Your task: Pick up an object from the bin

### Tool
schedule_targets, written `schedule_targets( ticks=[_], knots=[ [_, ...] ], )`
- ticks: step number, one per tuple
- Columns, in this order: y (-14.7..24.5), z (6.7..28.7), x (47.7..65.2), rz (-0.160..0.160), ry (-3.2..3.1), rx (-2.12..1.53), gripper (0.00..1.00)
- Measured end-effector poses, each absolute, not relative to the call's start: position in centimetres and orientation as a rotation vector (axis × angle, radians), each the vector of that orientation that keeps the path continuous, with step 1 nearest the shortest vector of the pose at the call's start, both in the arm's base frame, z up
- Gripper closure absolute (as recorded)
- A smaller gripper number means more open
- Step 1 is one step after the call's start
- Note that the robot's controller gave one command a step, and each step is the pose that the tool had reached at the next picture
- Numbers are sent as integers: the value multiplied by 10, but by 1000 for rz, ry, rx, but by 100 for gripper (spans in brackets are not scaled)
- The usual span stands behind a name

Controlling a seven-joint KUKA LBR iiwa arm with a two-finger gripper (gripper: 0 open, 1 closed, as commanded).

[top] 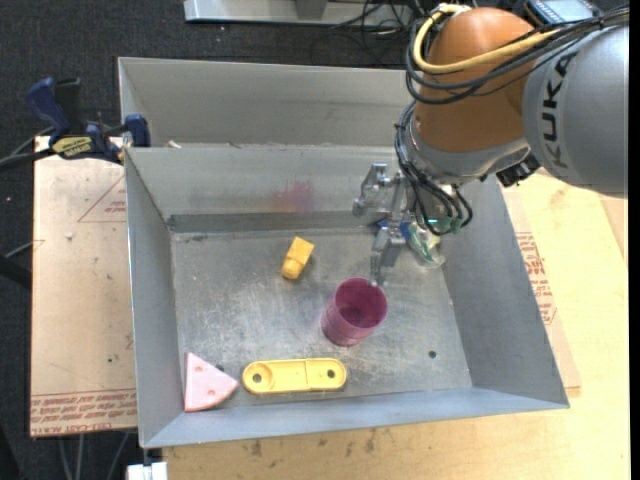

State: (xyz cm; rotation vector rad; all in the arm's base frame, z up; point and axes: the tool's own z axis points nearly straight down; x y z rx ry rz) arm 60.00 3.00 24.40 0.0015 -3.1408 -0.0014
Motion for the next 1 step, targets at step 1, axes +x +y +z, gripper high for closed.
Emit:
schedule_targets(
  ticks=[1],
  knots=[
    [30, 245, 601, -2, -3143, -1, 100]
  ],
)
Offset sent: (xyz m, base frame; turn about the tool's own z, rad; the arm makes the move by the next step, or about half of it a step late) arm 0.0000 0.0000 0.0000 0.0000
